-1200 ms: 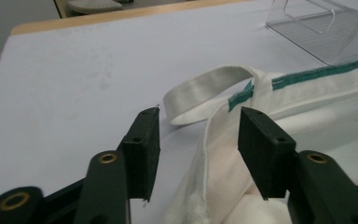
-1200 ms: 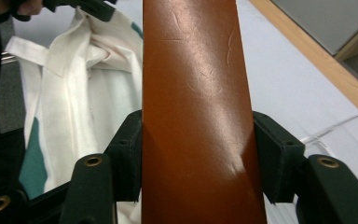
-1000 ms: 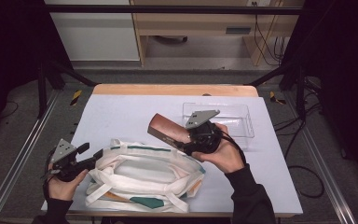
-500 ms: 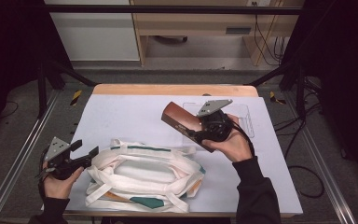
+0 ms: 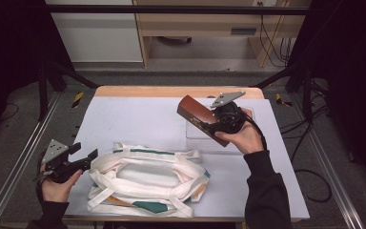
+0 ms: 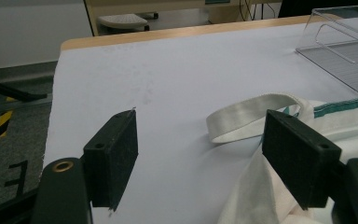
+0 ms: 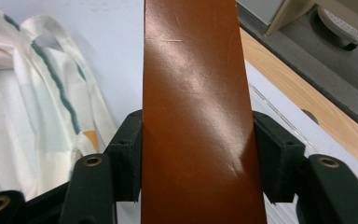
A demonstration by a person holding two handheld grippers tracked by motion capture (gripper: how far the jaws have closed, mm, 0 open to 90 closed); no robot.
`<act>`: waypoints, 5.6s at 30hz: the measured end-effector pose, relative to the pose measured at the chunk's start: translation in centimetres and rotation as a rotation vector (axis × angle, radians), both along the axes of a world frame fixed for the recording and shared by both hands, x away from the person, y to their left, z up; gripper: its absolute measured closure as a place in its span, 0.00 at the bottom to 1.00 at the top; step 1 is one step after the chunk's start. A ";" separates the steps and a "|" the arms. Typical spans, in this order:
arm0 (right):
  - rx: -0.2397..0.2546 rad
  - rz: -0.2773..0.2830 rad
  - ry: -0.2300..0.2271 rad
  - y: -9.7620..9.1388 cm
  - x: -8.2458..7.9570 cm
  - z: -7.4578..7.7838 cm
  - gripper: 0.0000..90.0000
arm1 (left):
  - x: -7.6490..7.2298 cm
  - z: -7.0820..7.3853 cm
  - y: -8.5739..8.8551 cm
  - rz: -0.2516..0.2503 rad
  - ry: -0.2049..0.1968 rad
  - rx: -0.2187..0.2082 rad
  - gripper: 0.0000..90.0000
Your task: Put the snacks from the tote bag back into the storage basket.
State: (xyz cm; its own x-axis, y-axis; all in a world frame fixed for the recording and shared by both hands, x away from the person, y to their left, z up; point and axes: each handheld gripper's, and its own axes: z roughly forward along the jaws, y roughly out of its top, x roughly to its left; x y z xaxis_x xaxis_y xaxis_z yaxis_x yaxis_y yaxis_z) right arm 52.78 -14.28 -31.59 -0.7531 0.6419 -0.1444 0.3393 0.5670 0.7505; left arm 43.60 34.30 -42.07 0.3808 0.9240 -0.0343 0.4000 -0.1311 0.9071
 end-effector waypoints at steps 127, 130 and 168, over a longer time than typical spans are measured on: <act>-0.105 -0.119 0.118 -2.4 7.2 -6.3 0.51 | 0.0 -0.2 0.6 0.022 0.007 -0.016 0.27; -0.077 -0.152 0.101 -2.6 6.1 -5.4 0.60 | 0.0 -0.2 0.5 0.022 0.009 -0.010 0.27; -0.018 -0.267 0.162 -3.7 3.3 -9.7 1.00 | -0.1 -0.2 0.2 0.017 0.007 0.001 0.28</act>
State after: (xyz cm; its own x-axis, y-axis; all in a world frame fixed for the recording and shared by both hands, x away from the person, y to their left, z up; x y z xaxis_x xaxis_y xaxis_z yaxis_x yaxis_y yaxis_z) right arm 56.04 -18.02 -41.28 -0.5723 0.8186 -0.0496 0.5923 0.4545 0.6653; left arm 43.53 34.51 -42.27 0.3652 0.9302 -0.0362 0.4080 -0.1250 0.9044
